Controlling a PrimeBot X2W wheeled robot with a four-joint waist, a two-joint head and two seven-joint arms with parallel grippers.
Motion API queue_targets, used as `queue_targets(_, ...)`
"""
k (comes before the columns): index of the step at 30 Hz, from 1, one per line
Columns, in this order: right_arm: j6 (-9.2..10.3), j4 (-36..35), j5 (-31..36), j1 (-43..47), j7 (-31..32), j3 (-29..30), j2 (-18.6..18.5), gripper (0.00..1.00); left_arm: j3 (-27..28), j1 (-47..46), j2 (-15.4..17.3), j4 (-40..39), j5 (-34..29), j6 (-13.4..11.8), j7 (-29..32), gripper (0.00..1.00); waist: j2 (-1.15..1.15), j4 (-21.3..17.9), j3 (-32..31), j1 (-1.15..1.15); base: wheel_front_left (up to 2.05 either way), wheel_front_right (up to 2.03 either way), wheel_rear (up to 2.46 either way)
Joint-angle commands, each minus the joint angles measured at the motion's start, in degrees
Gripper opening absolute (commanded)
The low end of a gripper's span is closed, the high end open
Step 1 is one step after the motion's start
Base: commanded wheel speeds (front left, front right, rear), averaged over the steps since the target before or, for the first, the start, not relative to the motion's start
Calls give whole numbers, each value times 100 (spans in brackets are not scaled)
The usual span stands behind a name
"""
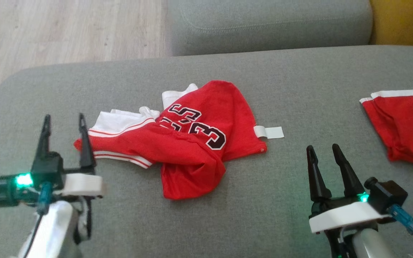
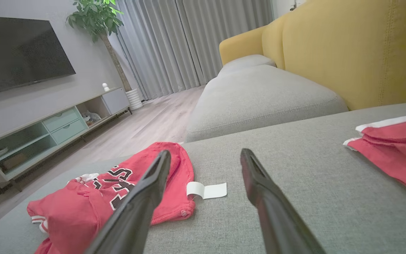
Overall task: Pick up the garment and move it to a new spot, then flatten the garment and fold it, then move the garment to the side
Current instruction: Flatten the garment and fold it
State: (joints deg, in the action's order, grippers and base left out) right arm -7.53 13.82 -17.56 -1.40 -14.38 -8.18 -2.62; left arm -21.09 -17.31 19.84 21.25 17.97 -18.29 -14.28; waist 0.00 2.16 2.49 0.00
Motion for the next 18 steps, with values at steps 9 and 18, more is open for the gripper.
queue_targets(9, 4, -228, 126, 23, -62, -15, -26, 100, 526, 694, -815, -1473, 201, 139, -71, 100, 0, 60, -127, 0, 0, 0, 0)
queue_targets(18, 4, -310, 291, -242, -62, 58, -26, 100, 391, 836, -1187, -1488, -133, 464, -71, 100, 0, 269, 202, 0, 0, 0, 0)
